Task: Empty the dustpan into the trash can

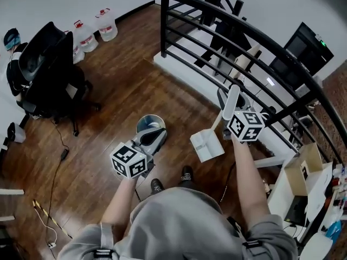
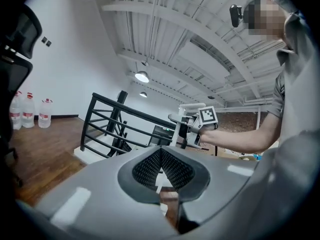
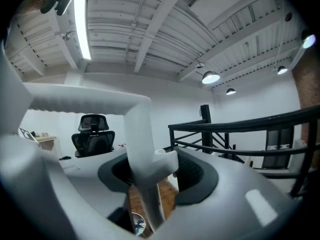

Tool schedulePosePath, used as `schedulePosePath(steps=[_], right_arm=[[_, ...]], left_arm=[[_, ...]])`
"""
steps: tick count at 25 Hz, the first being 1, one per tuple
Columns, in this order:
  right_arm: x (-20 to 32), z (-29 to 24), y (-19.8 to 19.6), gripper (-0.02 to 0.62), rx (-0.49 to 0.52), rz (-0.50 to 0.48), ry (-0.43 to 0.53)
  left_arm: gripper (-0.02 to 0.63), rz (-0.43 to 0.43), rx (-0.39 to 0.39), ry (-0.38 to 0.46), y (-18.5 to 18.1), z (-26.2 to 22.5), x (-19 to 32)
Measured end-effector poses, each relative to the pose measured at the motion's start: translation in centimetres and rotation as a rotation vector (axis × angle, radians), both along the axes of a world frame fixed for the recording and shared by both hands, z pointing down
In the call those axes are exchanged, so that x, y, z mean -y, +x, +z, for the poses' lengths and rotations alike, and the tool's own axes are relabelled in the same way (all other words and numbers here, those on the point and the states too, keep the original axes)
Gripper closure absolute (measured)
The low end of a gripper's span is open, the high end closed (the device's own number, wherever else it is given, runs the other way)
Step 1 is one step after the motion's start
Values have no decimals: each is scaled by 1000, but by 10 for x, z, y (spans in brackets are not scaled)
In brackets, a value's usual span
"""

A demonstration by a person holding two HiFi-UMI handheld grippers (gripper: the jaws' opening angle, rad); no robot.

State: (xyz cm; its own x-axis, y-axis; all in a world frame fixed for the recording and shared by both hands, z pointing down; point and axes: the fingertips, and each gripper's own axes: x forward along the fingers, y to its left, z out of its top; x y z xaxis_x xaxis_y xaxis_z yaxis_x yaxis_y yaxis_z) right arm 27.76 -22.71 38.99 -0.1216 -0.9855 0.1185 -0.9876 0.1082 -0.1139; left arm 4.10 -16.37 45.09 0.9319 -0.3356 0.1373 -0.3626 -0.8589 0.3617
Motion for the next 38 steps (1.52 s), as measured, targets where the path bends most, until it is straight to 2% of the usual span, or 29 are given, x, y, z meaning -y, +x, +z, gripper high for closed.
schedulePosePath(steps=[5,12,18,21,27,30,38], right_arm=[[-12,58,50,408,1,67,-73],[-22,136,78,405,21,109,-114],[3,177,84,405,57,149,-123],[14,189,82,405,51,157,-120],[14,238,61,400,19,158,-227],[17,244,50,399,6,149,-237],[30,263,-1,388,-3,4,-345]], left_arm=[[617,13,39,-50,35,23,-1],[617,55,126,-139,77,71,-12],[617,48,178,-184,82,89,-16],[617,24,199,-191,75,92,-14],[617,-25,217,-218,58,98,-11],[617,-30,214,-224,53,100,-11],[617,-34,200,-226,32,98,-16]])
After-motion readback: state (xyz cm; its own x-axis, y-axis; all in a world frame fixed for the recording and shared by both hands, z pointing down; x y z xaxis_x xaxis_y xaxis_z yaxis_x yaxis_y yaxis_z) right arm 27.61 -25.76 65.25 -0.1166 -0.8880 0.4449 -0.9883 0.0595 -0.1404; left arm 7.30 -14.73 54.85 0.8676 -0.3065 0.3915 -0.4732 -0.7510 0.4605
